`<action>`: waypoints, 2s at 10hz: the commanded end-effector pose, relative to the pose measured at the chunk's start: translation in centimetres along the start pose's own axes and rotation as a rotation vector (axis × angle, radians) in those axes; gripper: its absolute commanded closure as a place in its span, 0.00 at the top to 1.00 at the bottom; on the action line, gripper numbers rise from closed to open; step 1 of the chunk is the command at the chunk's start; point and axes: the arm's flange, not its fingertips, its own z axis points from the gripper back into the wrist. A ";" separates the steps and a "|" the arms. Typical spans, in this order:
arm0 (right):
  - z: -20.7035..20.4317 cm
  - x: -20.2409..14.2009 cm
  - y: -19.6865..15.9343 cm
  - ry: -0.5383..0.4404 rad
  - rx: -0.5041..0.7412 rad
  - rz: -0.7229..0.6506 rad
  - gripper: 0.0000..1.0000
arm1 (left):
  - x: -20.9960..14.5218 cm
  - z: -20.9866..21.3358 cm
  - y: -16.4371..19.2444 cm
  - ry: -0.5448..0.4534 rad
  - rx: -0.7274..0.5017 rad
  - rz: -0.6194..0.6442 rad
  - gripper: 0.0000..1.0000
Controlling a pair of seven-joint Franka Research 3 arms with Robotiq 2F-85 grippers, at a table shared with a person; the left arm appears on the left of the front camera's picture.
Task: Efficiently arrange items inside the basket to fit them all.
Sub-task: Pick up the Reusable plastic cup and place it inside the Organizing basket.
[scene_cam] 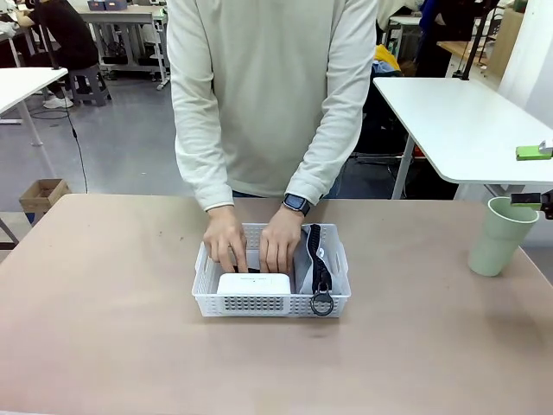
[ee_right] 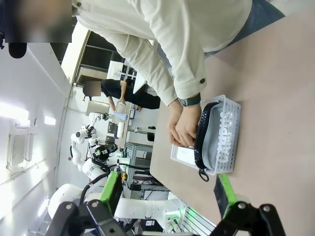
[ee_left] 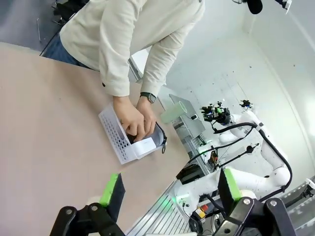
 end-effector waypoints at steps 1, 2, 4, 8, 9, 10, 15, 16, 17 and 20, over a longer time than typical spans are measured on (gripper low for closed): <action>-0.2 0.1 0.1 -0.014 0.022 0.005 1.00 | -0.1 -0.4 0.2 -0.014 -0.024 -0.027 1.00; -0.2 0.1 0.1 -0.014 0.022 0.005 1.00 | -0.1 -0.4 0.2 -0.014 -0.024 -0.027 1.00; -0.2 0.1 0.1 -0.014 0.022 0.005 1.00 | -0.1 -0.4 0.2 -0.014 -0.024 -0.027 1.00; -0.2 0.1 0.1 -0.014 0.022 0.005 1.00 | -0.1 -0.4 0.2 -0.014 -0.024 -0.027 1.00; -0.2 0.1 0.1 -0.014 0.022 0.005 1.00 | -0.1 -0.4 0.2 -0.014 -0.024 -0.027 1.00; 0.0 0.0 0.0 0.000 0.000 0.000 1.00 | -0.1 -0.4 0.2 -0.014 -0.024 -0.027 1.00; 8.5 3.1 -3.7 0.052 0.024 0.102 1.00 | -0.1 -0.4 0.2 -0.014 -0.024 -0.027 1.00; 10.6 3.2 -5.6 -0.006 -0.036 0.202 1.00 | -0.1 -0.4 0.2 -0.014 -0.024 -0.027 1.00; 11.7 3.2 -7.1 -0.063 -0.051 0.299 1.00 | -0.1 -0.4 0.2 -0.014 -0.024 -0.027 1.00; 12.0 2.4 -11.8 -0.202 -0.129 0.624 1.00 | -0.1 -0.4 0.2 -0.014 -0.024 -0.027 1.00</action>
